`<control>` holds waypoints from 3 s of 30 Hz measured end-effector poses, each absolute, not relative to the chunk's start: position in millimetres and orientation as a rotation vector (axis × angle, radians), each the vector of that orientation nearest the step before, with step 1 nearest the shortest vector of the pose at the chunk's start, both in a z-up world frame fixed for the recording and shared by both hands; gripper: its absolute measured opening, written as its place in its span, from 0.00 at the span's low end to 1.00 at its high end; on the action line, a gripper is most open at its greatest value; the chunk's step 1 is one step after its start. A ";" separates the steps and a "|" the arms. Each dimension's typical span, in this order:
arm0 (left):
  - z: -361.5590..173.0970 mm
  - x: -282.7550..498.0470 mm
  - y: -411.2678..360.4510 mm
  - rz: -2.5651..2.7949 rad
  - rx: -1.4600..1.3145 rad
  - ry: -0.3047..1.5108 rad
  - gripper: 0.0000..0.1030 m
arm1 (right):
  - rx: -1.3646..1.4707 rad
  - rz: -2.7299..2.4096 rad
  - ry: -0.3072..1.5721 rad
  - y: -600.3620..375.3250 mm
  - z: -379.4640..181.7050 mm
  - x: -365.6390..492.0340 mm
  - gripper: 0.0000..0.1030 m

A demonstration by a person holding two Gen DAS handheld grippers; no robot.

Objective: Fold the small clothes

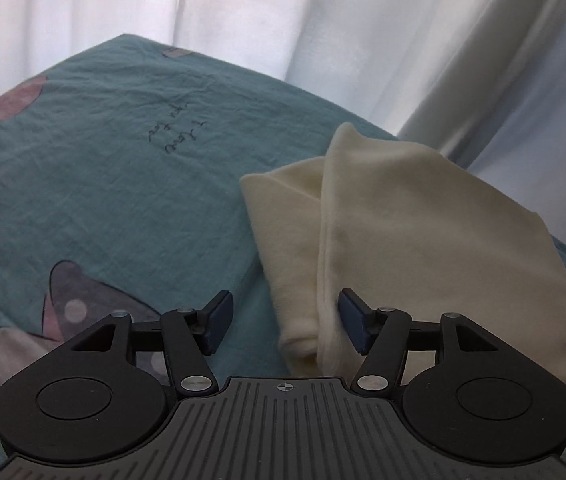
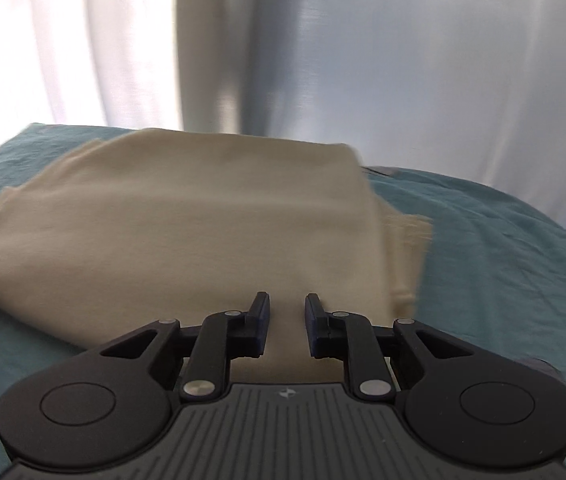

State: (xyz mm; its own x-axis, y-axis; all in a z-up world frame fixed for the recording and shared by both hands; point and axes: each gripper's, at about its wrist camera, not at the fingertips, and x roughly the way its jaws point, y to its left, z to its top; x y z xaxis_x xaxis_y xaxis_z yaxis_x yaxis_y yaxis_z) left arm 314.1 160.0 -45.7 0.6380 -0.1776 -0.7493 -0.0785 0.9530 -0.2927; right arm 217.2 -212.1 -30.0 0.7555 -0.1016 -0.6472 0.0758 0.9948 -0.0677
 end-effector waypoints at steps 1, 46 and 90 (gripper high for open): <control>-46.7 313.4 164.7 -0.083 -0.361 0.892 0.62 | -0.016 -0.126 0.710 -218.5 -26.6 212.0 0.16; -64.6 359.9 167.0 -0.258 -0.524 0.872 0.21 | -0.043 0.230 0.691 -93.2 -35.4 223.8 0.29; -35.3 318.3 31.2 -0.376 -0.224 0.805 0.55 | 0.387 0.095 0.664 -223.6 -10.1 212.5 0.30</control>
